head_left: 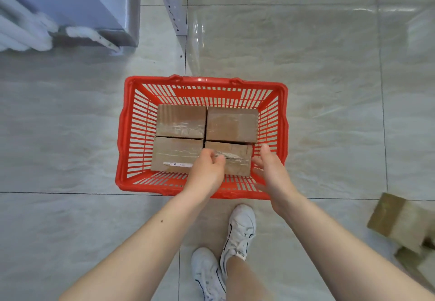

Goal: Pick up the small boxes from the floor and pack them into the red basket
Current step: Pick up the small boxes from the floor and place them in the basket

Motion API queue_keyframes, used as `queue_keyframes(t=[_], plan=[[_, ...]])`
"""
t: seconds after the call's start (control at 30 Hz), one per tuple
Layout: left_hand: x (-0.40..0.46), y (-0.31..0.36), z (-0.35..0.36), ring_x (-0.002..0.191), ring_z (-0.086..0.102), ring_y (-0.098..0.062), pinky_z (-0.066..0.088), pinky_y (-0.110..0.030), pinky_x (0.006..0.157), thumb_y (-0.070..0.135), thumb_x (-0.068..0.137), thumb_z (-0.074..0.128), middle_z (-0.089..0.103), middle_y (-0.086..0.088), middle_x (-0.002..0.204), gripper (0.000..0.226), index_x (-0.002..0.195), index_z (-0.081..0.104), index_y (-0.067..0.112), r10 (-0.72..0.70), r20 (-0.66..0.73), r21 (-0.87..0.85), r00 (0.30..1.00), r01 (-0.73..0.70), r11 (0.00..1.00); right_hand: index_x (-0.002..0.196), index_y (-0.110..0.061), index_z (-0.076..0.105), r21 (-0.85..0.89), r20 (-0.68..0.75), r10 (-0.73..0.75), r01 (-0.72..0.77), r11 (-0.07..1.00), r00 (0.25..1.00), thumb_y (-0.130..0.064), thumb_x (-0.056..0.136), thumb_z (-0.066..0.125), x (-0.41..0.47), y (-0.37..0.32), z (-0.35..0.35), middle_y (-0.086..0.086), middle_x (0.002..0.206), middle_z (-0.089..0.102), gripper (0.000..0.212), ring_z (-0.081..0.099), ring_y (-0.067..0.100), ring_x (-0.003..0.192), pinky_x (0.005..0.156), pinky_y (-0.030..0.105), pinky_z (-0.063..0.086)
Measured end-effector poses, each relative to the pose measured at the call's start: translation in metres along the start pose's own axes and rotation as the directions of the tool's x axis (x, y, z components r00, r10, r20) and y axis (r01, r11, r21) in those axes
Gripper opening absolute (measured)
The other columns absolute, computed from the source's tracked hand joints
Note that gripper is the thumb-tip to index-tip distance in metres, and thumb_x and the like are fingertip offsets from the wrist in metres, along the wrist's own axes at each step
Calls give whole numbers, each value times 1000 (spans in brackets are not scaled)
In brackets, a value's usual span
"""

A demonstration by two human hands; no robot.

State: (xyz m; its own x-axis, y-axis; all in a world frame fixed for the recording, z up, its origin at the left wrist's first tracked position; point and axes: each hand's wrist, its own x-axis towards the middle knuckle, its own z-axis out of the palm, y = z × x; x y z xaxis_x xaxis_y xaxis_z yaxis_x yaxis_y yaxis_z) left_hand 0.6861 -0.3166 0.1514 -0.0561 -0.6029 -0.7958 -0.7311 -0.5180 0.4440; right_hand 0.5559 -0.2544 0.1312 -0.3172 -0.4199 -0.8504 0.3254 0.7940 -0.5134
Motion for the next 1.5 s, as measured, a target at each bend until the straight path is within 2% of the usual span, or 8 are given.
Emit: queue_keyframes(t=[0.23,0.33,0.47,0.6,0.83,1.07,1.27,1.5], plan=[[-84,50,-14,117,58,-24,45,-40,103,40,99,44,64,-4,124,40,128,55,14,119,29,26,993,-119,993,141,-19,45,227,-80,38,-19,974,996,-52,103,27,-95,-34,-34,6,132,60,54,59,19,106,94,40,49],[-113,62,-4,110,61,-21,48,-38,97,40,99,42,68,-1,115,30,113,57,19,166,47,34,985,-168,985,145,-17,42,288,-137,22,18,957,990,-54,102,23,-128,-30,-59,6,127,62,59,60,21,108,92,42,47],[-150,72,28,102,66,-20,51,-44,96,39,97,46,72,1,104,17,89,55,27,212,119,48,970,-219,975,146,-18,40,356,-205,33,43,934,978,-55,102,23,-165,-11,-102,6,136,59,61,61,23,112,86,41,50],[-182,78,68,100,68,-16,50,-41,96,38,97,47,74,8,97,19,97,59,24,234,191,79,953,-253,964,144,-18,43,433,-273,72,56,900,959,-56,101,25,-190,17,-149,6,140,54,60,63,23,110,90,42,51],[-234,82,164,99,67,-18,50,-36,85,37,98,46,72,7,98,18,95,57,23,239,278,109,930,-278,954,138,-17,50,524,-314,152,38,851,937,-58,100,26,-221,79,-241,9,138,57,61,66,23,108,94,44,52],[-283,98,270,101,67,-20,51,-36,86,34,100,44,71,3,102,25,108,58,15,214,296,132,931,-262,956,139,-17,50,554,-310,177,26,832,934,-59,100,25,-234,131,-353,8,132,59,62,66,20,103,88,41,52],[-302,115,343,100,67,-20,51,-39,91,35,99,46,70,-1,105,23,105,59,17,186,303,143,935,-238,961,140,-13,48,544,-317,192,12,839,929,-57,101,25,-227,151,-437,8,125,59,63,64,27,108,90,42,50],[-279,153,400,104,66,-23,51,-45,96,37,96,48,68,1,106,17,97,59,24,195,314,188,929,-262,947,142,-13,47,531,-322,245,-40,846,914,-55,101,29,-193,149,-500,9,133,58,61,62,26,111,94,45,51]])
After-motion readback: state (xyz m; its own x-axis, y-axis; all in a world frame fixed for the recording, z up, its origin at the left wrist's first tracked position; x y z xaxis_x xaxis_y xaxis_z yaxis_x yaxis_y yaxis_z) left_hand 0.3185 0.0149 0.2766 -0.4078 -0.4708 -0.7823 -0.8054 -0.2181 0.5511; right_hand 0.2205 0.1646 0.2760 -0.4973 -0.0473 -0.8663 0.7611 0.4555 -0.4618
